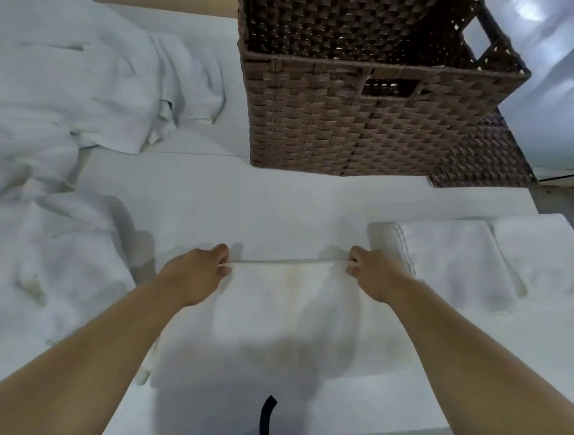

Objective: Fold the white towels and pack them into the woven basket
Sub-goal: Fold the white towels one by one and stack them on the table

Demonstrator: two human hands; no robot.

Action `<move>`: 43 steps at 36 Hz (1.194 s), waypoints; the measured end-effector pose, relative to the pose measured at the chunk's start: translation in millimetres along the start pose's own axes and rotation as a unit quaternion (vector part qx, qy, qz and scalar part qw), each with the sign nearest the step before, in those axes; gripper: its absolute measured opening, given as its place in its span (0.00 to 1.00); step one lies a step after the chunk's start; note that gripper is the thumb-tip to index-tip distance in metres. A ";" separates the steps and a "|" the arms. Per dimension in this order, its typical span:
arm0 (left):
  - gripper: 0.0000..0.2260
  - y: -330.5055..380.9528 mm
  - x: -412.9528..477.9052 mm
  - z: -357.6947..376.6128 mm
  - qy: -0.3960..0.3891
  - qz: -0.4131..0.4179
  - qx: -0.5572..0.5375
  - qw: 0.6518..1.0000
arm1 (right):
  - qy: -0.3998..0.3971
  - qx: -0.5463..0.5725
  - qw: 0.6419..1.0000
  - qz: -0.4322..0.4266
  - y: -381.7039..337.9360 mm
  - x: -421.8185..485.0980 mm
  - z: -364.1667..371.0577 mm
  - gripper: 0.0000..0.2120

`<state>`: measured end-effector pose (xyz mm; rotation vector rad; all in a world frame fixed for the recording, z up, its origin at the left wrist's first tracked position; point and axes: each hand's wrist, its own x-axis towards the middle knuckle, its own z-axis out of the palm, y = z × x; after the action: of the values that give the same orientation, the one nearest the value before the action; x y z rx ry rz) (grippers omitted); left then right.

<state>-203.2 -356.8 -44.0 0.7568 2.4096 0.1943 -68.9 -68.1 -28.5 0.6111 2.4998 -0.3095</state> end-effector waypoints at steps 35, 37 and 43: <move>0.11 22.3 -11.0 32.7 0.057 0.105 0.111 0.987 | 0.021 -0.086 0.994 -0.069 -62.5 -8.5 45.9 0.39; 0.10 29.6 -14.2 37.7 0.035 0.105 0.072 0.991 | 0.049 -0.060 0.996 -0.045 -59.0 -9.2 43.7 0.37; 0.14 44.5 -14.4 48.1 0.047 0.026 -0.061 0.997 | 0.146 0.060 0.987 0.034 -40.3 -32.5 53.9 0.25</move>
<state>-144.5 -330.0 -62.2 0.7717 2.4415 0.4018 -39.7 -133.0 -51.3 0.8412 2.7454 -0.3693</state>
